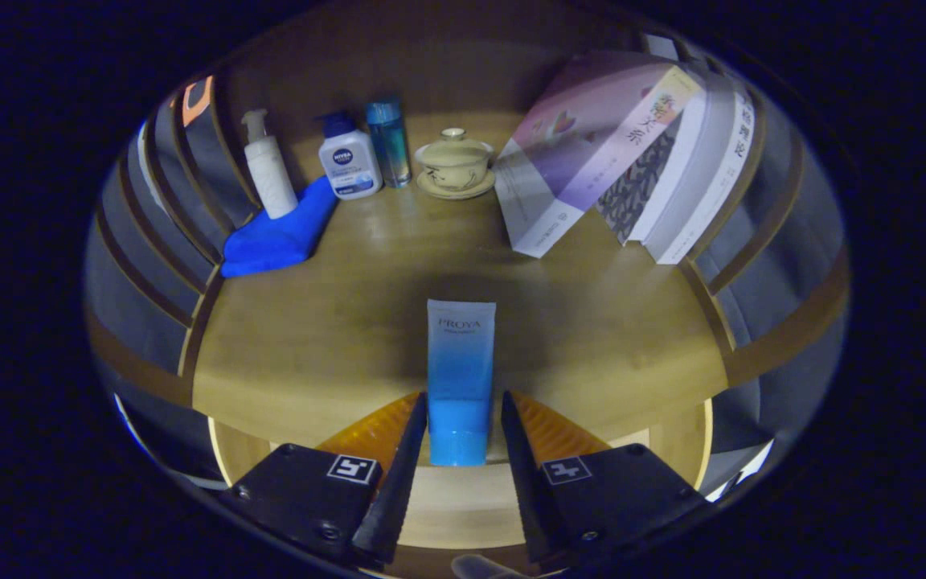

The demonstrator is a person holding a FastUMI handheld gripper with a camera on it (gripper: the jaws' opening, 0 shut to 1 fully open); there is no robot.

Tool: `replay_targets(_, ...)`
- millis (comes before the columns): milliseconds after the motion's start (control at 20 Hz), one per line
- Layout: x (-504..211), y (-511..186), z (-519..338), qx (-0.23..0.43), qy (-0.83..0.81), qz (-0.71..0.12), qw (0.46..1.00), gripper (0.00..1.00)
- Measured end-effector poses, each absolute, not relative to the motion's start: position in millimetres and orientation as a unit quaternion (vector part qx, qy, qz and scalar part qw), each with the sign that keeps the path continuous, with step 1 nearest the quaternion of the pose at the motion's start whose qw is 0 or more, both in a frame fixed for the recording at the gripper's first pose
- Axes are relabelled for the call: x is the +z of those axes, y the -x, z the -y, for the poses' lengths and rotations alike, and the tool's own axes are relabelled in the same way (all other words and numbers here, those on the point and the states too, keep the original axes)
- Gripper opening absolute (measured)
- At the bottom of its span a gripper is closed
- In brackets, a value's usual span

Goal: Pull open the drawer, take out the items inside it, and place them on the countertop above the cabinet.

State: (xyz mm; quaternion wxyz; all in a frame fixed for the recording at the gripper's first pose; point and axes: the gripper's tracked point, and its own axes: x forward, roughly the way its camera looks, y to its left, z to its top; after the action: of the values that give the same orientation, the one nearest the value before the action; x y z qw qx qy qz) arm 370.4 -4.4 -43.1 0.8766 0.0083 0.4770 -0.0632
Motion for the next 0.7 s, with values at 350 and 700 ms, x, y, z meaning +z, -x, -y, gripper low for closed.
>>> replay_targets(350, 2.1, -332.5, -14.8, -0.013, -0.006, -0.382, 0.924, 0.61)
replay_targets(700, 53.7, -232.0, -29.1, 0.032, 0.038, -0.21, 0.976, 0.9)
